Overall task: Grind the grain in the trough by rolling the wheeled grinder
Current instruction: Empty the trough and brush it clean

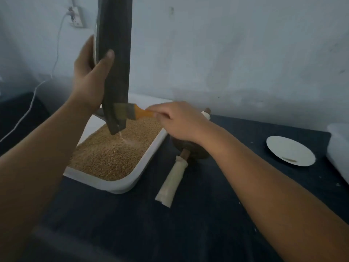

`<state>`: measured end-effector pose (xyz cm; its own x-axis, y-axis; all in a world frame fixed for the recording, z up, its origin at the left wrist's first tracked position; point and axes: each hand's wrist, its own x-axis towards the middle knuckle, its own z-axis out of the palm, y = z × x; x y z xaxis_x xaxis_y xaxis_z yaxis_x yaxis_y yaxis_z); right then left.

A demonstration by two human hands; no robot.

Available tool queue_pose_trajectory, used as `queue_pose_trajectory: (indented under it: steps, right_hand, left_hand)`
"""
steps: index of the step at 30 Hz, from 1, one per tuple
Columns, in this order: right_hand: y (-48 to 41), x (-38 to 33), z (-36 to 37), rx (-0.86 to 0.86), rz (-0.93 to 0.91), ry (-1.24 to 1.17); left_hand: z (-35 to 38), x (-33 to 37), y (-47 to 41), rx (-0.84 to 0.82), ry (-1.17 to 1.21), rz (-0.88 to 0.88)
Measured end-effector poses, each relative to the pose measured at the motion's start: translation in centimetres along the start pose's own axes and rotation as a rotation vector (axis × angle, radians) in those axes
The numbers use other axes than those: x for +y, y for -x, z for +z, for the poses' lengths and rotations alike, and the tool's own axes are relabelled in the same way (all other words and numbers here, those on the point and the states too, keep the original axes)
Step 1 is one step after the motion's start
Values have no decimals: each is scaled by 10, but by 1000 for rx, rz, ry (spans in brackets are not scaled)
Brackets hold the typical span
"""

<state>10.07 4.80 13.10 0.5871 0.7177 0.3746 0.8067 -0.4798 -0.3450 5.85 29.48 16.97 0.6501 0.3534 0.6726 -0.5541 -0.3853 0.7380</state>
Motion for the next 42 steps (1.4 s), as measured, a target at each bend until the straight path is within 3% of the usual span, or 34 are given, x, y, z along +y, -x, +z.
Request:
queue_pose_trajectory:
  steps: [4, 9, 15, 20, 26, 30, 35, 39, 42]
  right_hand:
    - [-17, -13, -6, 121, 16, -83]
    - [3, -10, 8, -145, -56, 151]
    - [-6, -4, -4, 99, 30, -154]
    - [14, -14, 15, -93, -28, 92]
    - [-6, -28, 0, 200, -9, -181]
    - [4, -32, 20, -44, -19, 73]
    - [3, -30, 16, 152, 40, -226]
    - [9, -34, 27, -65, -33, 72]
    - [23, -22, 26, -5, 12, 86]
  left_hand:
    - [3, -1, -1, -49, -16, 58]
    - [-1, 2, -6, -131, -66, 137]
    - [0, 8, -3, -140, -111, 173]
    - [2, 14, -7, -135, -122, 199]
    - [-1, 13, -11, -158, -156, 208]
    - [0, 13, -8, -142, -187, 217]
    - [-4, 8, -3, -166, -241, 255]
    - [-1, 5, -1, -115, -282, 255]
    - [-6, -3, -6, -64, -338, 249]
